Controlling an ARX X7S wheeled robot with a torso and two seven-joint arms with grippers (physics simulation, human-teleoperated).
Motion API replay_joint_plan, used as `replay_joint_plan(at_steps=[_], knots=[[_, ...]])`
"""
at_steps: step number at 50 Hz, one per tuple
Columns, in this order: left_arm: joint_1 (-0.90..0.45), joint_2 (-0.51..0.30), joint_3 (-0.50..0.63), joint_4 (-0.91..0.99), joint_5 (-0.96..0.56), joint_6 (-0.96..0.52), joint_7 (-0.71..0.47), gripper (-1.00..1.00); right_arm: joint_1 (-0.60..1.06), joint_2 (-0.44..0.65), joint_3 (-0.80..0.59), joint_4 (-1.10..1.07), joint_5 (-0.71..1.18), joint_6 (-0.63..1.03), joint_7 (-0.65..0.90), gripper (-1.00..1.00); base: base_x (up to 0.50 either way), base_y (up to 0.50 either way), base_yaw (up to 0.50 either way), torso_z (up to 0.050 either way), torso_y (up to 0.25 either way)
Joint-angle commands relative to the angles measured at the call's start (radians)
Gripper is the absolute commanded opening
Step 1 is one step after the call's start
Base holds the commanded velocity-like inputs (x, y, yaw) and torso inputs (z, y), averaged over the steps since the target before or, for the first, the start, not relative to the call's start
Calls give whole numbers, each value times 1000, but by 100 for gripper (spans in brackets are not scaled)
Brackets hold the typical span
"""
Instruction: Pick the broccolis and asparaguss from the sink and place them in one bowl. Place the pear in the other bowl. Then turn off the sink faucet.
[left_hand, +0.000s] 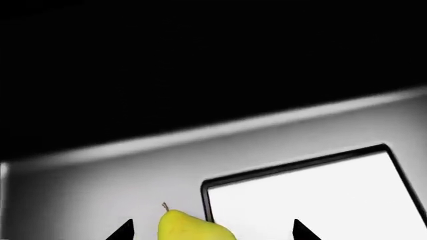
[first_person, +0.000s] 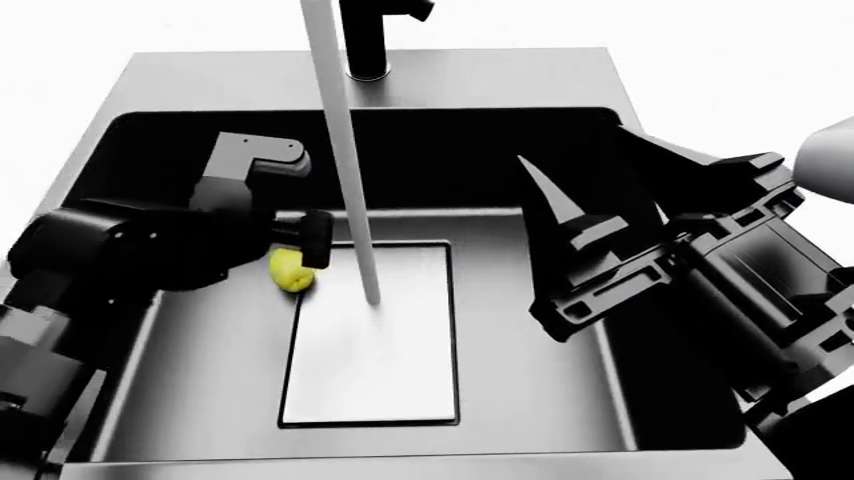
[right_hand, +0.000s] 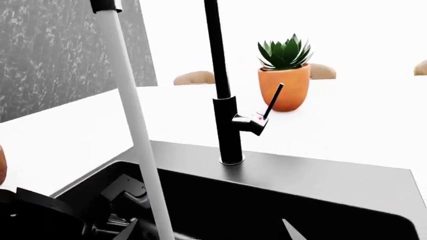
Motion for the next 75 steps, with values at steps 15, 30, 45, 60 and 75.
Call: replay_joint_plan(at_steps=[15, 30, 45, 60, 75], knots=[[-46, 152, 136, -384, 170, 149, 193, 100, -84, 3, 19, 6, -47, -64, -29, 100, 0, 0, 0, 0, 0], [-20, 158, 155, -433, 189, 152, 194, 100, -91, 23, 35, -34, -42, -74, -15, 100, 0, 0, 0, 0, 0], [-26, 226, 178, -619, 218, 221, 316, 100, -59, 2, 30, -69, -25, -60, 0, 100, 0, 0, 0, 0, 0], [15, 200, 139, -567, 210, 265, 192, -100, -77, 23, 44, -94, -32, -73, 7, 100, 0, 0, 0, 0, 0], [83, 56, 68, -213, 146, 226, -16, -100, -73, 9, 35, -99, -25, -64, 5, 100, 0, 0, 0, 0, 0]])
